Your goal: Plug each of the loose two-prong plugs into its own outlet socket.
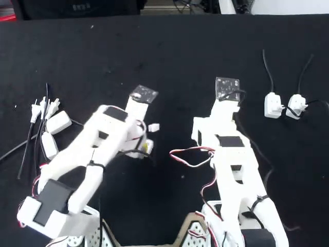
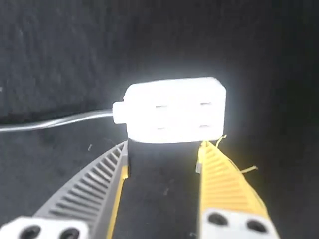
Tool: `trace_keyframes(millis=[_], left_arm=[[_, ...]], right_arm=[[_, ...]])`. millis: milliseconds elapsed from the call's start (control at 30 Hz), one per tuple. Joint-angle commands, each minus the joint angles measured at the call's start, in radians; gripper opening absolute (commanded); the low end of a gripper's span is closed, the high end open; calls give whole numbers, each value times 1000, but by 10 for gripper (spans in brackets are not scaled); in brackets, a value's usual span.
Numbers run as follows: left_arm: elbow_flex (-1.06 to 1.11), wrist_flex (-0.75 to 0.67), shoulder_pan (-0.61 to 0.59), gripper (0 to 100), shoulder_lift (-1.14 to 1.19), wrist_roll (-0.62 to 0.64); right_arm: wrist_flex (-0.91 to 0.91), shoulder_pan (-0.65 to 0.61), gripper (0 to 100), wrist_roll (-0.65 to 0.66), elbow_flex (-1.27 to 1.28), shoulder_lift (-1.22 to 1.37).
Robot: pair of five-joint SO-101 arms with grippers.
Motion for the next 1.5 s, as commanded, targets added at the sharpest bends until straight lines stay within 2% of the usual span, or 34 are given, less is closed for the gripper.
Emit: trace_keyframes(millis=[0,100,200,300,400,500,600,733,933,1033,1167,1467], left_arm=[[-4,-172,24,227,-8,219],[-41,-226,19,227,-8,299],[-84,-213,16,229,-11,308],[-145,-77,16,230,-20,276],[-275,140,-16,228,-17,143],[-394,293,-134,227,-17,35],[-501,400,-321,227,-8,-52],[-535,450,-568,227,9,-296],[-533,439,-826,227,64,-658],[-536,404,-901,227,103,-763],[-536,290,-972,227,144,-764],[-533,11,-984,227,213,-700]], right_arm=[[0,21,230,-12,-59,-19],[0,21,230,-12,-59,-19],[0,21,230,-12,-59,-19],[0,21,230,-14,-59,-19],[0,20,230,-14,-59,-19],[0,20,230,-14,-58,-19],[0,20,230,-14,-58,-18],[0,17,230,-14,-58,-18],[-6,-80,230,-6,-30,-18],[-6,-104,230,-6,-28,-18],[-8,-107,230,-6,-21,-18],[-60,-109,230,-6,7,-18]])
